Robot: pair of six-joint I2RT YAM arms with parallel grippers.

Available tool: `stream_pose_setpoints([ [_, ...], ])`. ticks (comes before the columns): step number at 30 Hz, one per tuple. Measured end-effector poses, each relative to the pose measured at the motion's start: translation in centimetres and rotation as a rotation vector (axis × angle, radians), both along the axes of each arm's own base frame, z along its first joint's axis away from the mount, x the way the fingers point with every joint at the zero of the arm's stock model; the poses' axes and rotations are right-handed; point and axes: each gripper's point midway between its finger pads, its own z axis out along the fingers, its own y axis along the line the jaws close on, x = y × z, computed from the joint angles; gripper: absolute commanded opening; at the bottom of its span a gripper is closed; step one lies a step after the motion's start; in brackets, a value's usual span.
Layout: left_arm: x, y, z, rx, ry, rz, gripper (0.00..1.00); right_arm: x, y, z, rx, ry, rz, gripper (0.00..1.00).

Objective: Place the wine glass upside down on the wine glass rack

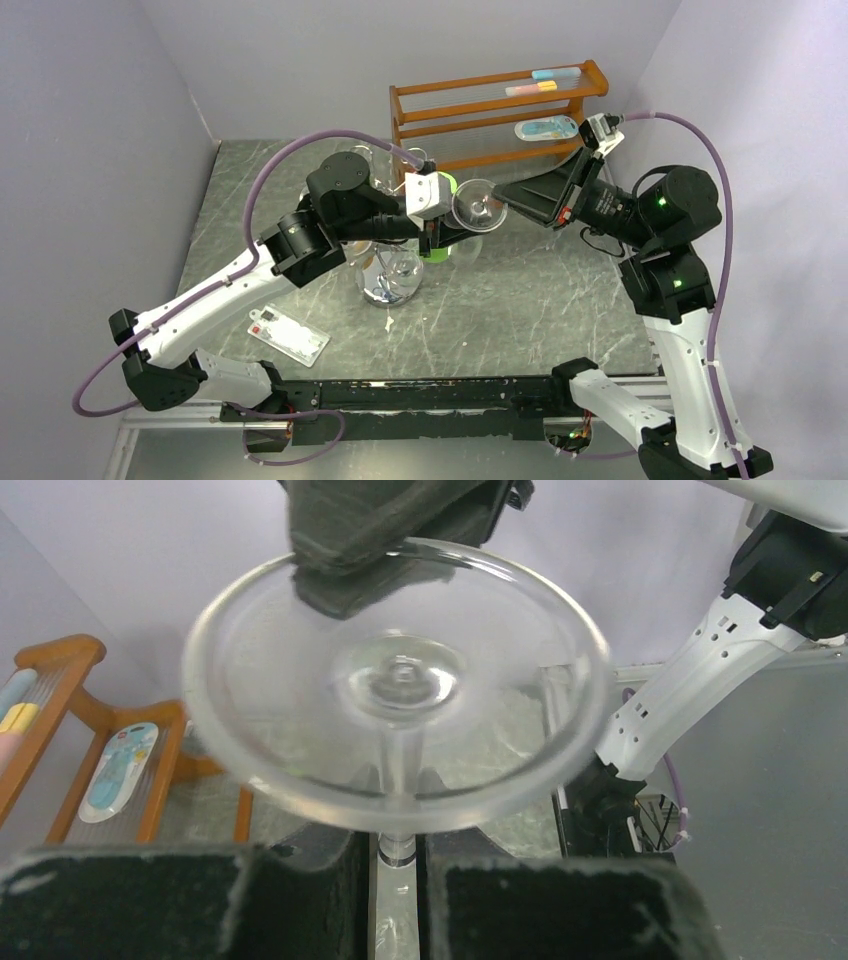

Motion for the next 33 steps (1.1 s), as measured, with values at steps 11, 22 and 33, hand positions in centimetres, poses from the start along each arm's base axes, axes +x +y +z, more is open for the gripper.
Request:
stream_pose_setpoints([
  [11, -0.5, 0.7, 1.1, -0.080, -0.020, -0.001, 0.32, -0.6, -0.3, 0.5, 0.045, 0.058, 0.002, 0.00],
  [22, -1.3, 1.5, 2.1, -0.158, -0.020, -0.010, 0.15, -0.5, -1.2, 1.1, 0.091, 0.082, -0.079, 0.00],
  [33, -0.5, 0.4, 1.1, -0.139, 0.020, -0.004, 0.05, 0.2, -1.1, 0.6, 0.114, 0.120, -0.090, 0.00],
])
